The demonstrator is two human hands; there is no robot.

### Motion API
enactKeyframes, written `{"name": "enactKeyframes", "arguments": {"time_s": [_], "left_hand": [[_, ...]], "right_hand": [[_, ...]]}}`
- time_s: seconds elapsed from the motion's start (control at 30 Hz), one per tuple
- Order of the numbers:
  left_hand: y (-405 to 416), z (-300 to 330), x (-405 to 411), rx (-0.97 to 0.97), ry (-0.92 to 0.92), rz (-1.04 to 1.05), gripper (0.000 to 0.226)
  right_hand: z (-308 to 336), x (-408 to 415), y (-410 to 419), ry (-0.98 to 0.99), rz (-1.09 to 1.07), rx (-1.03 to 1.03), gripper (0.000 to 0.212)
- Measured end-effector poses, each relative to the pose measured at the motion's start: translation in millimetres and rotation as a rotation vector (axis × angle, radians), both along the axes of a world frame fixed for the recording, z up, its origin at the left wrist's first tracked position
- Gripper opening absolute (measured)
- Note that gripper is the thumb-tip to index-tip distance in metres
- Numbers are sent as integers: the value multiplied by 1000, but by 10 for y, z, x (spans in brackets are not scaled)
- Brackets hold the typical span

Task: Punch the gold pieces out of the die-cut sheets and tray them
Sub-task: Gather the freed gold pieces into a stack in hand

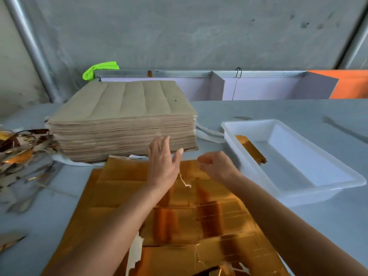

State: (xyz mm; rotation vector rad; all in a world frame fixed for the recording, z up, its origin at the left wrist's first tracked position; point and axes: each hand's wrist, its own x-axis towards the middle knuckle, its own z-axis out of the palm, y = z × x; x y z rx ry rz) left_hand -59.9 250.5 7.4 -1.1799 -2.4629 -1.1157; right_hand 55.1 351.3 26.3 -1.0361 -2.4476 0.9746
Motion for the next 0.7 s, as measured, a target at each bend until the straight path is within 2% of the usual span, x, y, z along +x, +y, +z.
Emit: {"name": "enactKeyframes", "arguments": {"time_s": [0.07, 0.13, 0.17, 0.23, 0.3, 0.33, 0.4, 0.47, 0.57, 0.63, 0.7], "left_hand": [[-98, 27, -90, -5, -59, -9, 60], [-186, 38, -172, 16, -128, -9, 62], [-215, 49, -196, 59, -193, -26, 65], [-260, 84, -211, 114, -432, -60, 82], [-303, 129, -183, 94, -664, -64, 102], [-320, 157, -165, 57, -722, -55, 108], [-347, 212, -158, 25, -827, -86, 111], [-372, 293, -156, 90, -966, -170, 94], [-446, 424, -166, 219, -1043, -176, 40], [-504, 494, -177, 217, -1006, -201, 34], [-564, 569, -154, 152, -881, -231, 35]], "right_hand": [[-104, -30, -69, -17, -20, -137, 23], [-156, -57, -155, 70, -41, -385, 29], [-169, -71, -191, 116, -39, -514, 33], [-173, -85, -266, 153, -15, -646, 39], [-190, -98, -328, 171, 31, -693, 44], [-209, -102, -355, 171, 60, -673, 49], [-235, -106, -420, 132, 139, -534, 59], [-241, -126, -487, 112, 221, -401, 51], [-243, -180, -603, 241, 194, -392, 46], [-240, -216, -664, 297, 135, -403, 59], [-229, -248, -708, 324, 69, -407, 63]]}}
